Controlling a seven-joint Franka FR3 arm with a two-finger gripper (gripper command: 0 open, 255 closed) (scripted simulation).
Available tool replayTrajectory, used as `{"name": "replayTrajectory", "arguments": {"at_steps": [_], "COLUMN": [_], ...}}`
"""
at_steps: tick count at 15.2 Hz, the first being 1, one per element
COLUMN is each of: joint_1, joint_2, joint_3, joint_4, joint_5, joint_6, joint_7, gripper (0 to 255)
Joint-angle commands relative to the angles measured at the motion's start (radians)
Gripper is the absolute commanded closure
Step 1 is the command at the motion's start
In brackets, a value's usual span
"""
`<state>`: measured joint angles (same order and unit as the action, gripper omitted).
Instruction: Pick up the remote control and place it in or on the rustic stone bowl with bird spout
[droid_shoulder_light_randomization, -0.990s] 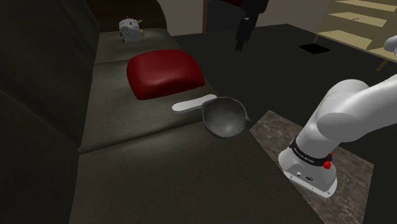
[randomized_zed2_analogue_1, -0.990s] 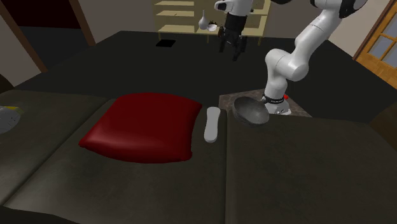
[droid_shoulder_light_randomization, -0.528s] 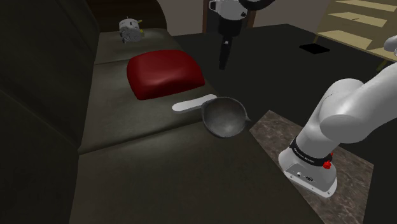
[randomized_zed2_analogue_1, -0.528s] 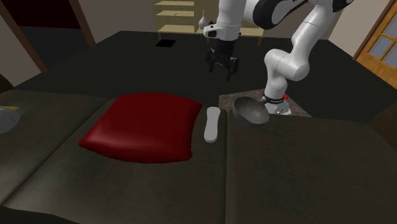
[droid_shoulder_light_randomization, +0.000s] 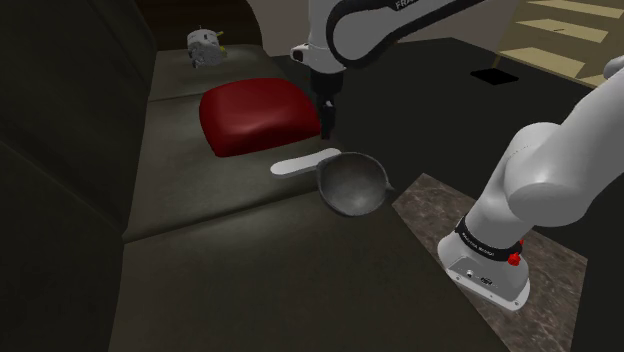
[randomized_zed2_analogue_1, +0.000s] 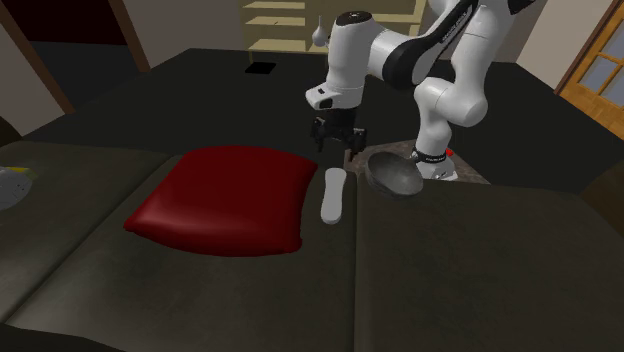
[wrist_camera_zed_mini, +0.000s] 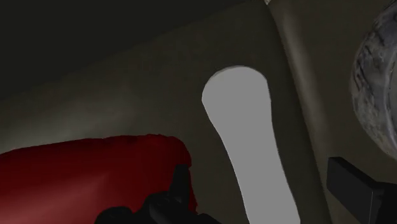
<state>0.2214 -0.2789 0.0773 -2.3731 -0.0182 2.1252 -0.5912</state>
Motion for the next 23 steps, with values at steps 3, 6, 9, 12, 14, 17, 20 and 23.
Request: {"name": "replayTrajectory", "arguments": {"at_steps": [3,6,9,12,14,17,20,23], "joint_1": [0.035,0.05,0.049,0.048,0.047,0.047,0.047,0.047], "joint_2": [0.117,0.184,0.209,0.236,0.241,0.241,0.241,0.242], "joint_3": [0.018,0.03,0.03,0.03,0.03,0.03,0.03,0.03], "joint_4": [0.008,0.011,-0.006,-0.021,-0.024,-0.024,-0.024,-0.024], "joint_5": [-0.007,-0.015,-0.02,-0.025,-0.027,-0.027,-0.027,-0.027], "joint_6": [0.088,0.14,0.182,0.224,0.232,0.232,0.232,0.232], "joint_7": [-0.098,-0.141,-0.137,-0.133,-0.133,-0.133,-0.133,-0.132], "gripper": [0,0,0,0,0,0,0,255]}}
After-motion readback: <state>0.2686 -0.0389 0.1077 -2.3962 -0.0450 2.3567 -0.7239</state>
